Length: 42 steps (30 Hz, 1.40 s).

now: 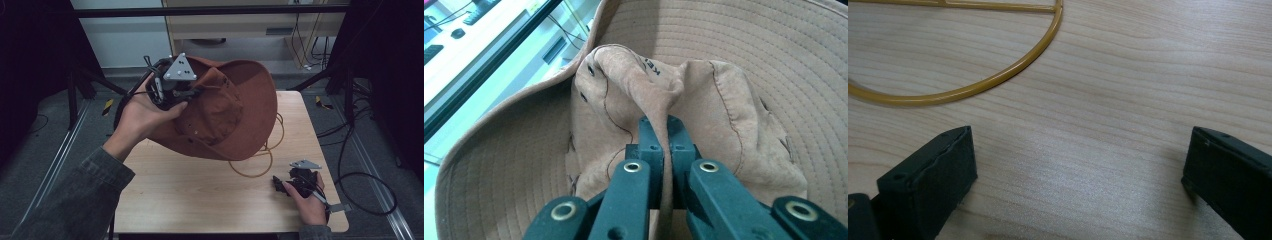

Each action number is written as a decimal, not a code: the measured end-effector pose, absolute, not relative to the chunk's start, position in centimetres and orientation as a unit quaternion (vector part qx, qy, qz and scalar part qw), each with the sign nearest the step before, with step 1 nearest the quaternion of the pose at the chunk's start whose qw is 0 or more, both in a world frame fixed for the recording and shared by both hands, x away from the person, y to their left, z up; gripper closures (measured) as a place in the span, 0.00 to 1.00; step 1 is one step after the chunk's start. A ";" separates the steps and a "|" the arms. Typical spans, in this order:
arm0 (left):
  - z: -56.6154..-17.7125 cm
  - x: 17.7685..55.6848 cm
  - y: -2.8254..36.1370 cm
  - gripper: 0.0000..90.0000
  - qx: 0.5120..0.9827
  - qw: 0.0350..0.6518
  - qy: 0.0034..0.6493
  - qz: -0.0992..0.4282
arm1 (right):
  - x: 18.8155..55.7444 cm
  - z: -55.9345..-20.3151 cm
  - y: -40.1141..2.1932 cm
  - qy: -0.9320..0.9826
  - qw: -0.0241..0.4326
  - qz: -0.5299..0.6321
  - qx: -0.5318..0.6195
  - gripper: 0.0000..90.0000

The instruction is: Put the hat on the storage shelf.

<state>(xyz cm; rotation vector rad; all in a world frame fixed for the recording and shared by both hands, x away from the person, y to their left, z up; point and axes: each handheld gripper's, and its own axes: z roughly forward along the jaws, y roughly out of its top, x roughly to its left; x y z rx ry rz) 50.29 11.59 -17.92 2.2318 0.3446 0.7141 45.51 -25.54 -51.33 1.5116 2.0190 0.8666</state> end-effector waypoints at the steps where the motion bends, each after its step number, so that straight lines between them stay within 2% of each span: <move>1: -18.0 50.4 11.5 0.99 0.874 0.375 0.135 0.279 | 45.5 -51.3 -25.5 0.736 0.235 0.316 0.551 0.01; 42: -18.8 52.4 3.6 0.99 0.879 0.378 0.118 0.267 | 45.6 -51.3 -25.5 0.734 0.235 0.316 0.553 0.01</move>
